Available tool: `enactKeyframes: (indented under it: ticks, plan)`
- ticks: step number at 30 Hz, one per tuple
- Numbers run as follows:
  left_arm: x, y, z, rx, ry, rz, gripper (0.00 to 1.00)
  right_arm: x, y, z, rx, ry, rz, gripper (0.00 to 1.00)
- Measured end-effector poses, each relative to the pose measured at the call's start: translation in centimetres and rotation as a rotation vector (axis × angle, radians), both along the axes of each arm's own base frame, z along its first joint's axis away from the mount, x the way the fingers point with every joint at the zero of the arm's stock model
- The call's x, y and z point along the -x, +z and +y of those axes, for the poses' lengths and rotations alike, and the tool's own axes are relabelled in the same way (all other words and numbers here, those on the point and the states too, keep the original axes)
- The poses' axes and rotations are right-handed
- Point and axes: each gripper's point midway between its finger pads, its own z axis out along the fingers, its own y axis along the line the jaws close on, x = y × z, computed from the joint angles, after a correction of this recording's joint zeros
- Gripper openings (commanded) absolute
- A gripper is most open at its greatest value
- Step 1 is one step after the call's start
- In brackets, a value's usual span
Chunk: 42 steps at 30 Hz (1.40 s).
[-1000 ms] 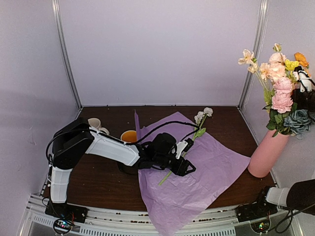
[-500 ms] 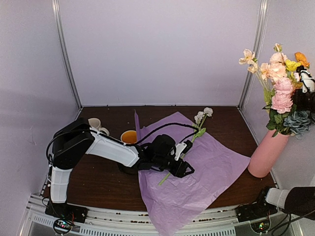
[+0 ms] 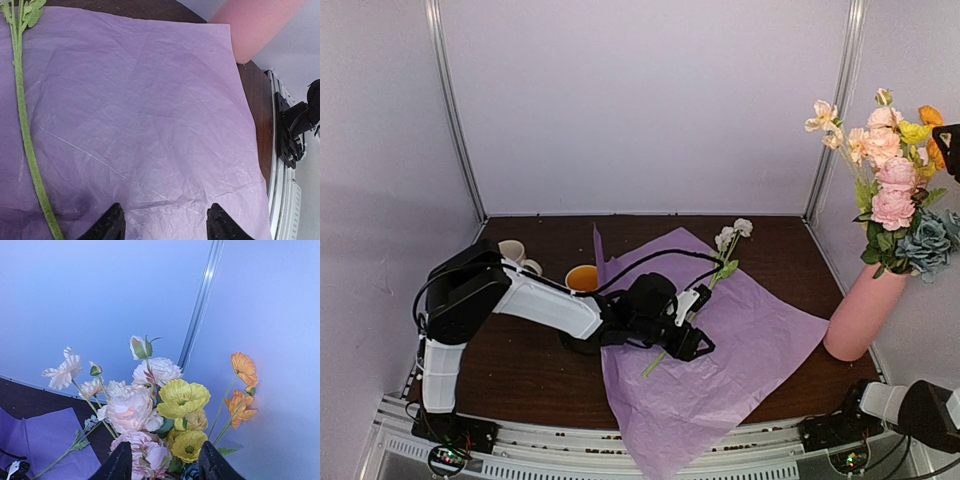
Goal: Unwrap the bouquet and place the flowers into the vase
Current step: Place the fake flower in the vase, then pick up the fake flower from the flattened wrapping paper.
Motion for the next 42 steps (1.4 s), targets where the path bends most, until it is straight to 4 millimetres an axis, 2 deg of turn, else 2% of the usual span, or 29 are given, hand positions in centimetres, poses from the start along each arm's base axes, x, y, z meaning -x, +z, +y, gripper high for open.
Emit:
enactKeyframes:
  ticks: [4,9,12,14,20,23,26,30,31,35,38,42]
  plan:
    - [0.1,0.7,0.3,-0.006,0.002,0.001,0.58,0.2,1.1,2.8,-0.041,0.150,-0.070,0.52]
    - [0.2,3.6,1.1,0.000,0.007,-0.026,0.58,-1.1,1.7,5.9,-0.082,0.366,-0.099,0.52]
    - [0.0,5.5,1.7,-0.004,0.019,-0.058,0.58,-2.3,1.3,8.1,-0.080,0.497,-0.073,0.52]
    - [-0.1,6.3,2.2,-0.016,0.030,-0.077,0.58,-3.4,0.2,9.7,-0.079,0.574,-0.036,0.52]
    - [-1.0,7.8,3.4,-0.093,0.075,-0.124,0.58,-5.7,-4.3,16.2,-0.026,0.806,0.101,0.53]
    - [-1.5,8.0,4.1,-0.152,0.102,-0.137,0.59,-6.4,-6.0,18.5,0.014,0.880,0.149,0.54]
    - [-1.8,8.0,5.1,-0.230,0.120,-0.150,0.61,-6.1,-8.0,20.4,0.072,0.957,0.185,0.56]
    - [-2.1,7.7,6.9,-0.345,0.134,-0.164,0.63,-3.9,-14.2,23.2,0.144,1.114,0.302,0.56]
    - [-2.1,7.6,7.3,-0.374,0.134,-0.165,0.63,-3.3,-16.4,23.9,0.150,1.151,0.345,0.56]
    - [-1.7,6.6,9.3,-0.503,0.123,-0.155,0.63,-2.2,-22.8,24.8,0.130,1.200,0.469,0.61]
    - [-1.2,5.1,10.8,-0.590,0.110,-0.134,0.63,-2.4,-25.3,25.1,0.099,1.195,0.508,0.61]
    - [-0.6,3.2,12.1,-0.669,0.093,-0.102,0.61,-4.2,-28.0,25.3,0.062,1.125,0.505,0.61]
